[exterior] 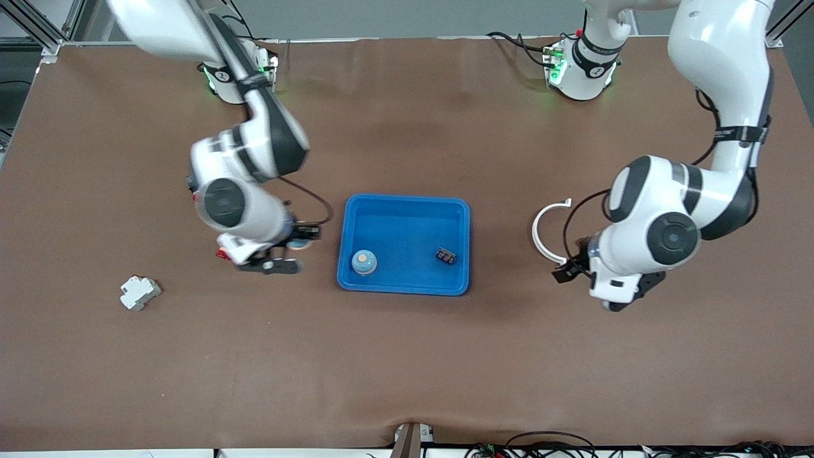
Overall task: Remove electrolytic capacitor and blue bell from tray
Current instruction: 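Lift the bell with the right gripper while the left gripper grasps another capacitor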
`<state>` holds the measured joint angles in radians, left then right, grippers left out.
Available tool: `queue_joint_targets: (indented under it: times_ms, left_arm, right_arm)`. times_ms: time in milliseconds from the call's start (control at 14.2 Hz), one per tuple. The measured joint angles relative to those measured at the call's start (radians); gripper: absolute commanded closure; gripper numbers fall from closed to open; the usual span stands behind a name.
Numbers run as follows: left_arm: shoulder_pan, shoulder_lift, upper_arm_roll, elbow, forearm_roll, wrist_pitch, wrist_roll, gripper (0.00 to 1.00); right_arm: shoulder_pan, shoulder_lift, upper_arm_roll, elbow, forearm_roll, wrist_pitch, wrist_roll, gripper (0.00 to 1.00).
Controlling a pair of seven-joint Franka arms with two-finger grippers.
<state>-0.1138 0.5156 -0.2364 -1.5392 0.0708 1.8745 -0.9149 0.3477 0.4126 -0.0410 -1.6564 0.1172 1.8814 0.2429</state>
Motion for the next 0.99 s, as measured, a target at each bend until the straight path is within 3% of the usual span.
queue_joint_targets:
  times_ms: [282, 423, 564, 987]
  left_arm:
    - [-0.126, 0.036, -0.006, 0.01, -0.001, 0.075, -0.227, 0.0]
    - [-0.171, 0.079, -0.006, 0.023, -0.001, 0.146, -0.343, 0.07]
    - [-0.211, 0.135, -0.005, 0.049, -0.001, 0.217, -0.446, 0.14]
    - [-0.309, 0.253, 0.006, 0.084, -0.001, 0.378, -0.627, 0.31]
  right_arm:
    - [-0.229, -0.008, -0.003, -0.028, -0.005, -0.014, -0.409, 0.85]
    - [-0.296, -0.003, -0.003, -0.057, -0.053, 0.01, -0.524, 0.85]
    - [-0.337, 0.011, -0.002, -0.087, -0.104, 0.076, -0.612, 0.85]
    - [-0.393, 0.076, -0.001, -0.177, -0.12, 0.268, -0.741, 0.85]
